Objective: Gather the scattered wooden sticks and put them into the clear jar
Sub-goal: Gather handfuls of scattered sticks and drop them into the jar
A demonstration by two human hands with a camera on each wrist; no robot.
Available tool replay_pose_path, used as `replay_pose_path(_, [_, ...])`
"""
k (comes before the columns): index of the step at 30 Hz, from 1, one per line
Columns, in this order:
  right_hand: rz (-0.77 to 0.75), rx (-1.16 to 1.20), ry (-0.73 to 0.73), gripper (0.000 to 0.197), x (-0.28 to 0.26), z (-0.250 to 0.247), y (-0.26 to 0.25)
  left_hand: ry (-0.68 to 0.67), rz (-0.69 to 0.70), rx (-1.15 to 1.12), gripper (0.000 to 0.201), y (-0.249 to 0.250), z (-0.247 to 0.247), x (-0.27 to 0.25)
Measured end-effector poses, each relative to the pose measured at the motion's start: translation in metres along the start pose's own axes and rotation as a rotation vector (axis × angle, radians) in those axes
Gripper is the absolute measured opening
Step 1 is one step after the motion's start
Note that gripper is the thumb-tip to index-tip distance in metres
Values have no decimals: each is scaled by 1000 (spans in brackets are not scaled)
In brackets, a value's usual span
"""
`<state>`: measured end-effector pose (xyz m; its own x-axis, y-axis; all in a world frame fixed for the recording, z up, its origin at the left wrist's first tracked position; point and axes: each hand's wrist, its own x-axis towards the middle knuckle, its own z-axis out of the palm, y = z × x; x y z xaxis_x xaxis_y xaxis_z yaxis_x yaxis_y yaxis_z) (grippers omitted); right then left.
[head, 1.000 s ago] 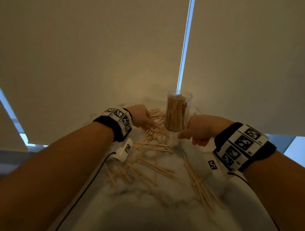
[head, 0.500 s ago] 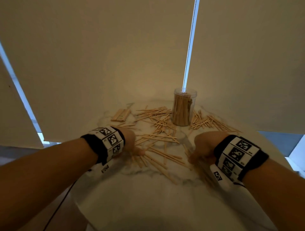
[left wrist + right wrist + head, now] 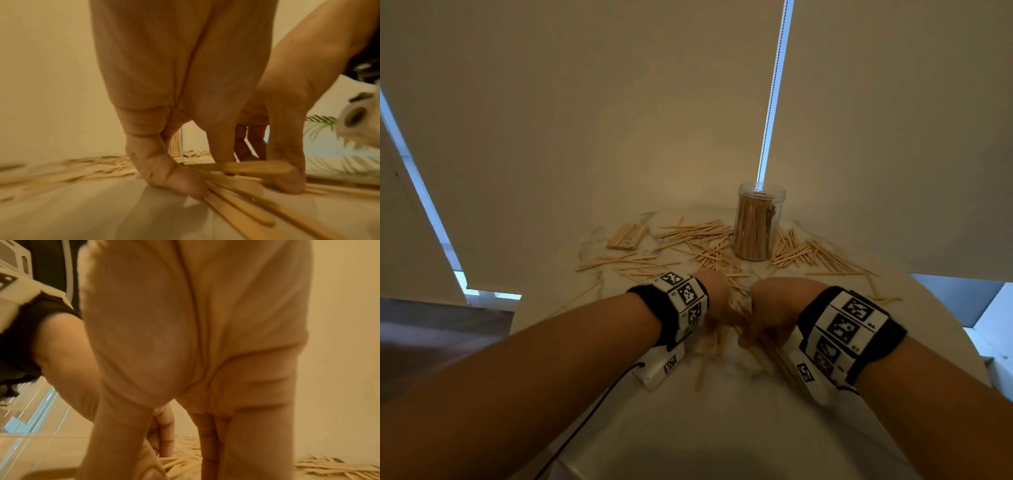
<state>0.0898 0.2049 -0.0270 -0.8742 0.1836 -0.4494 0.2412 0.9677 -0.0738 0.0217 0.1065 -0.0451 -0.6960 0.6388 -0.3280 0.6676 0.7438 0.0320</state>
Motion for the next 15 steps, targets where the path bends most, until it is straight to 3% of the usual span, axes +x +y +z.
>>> replay_pose_path(5, [19, 89, -19, 29, 2, -1, 1, 64, -51, -121, 43, -9, -3, 7])
replay_pose_path(8, [16, 10, 20, 22, -1, -4, 3, 36, -75, -182, 41, -22, -6, 8])
replay_pose_path(15, [43, -52, 47, 25, -3, -8, 6, 62, -94, -42, 52, -24, -2, -1])
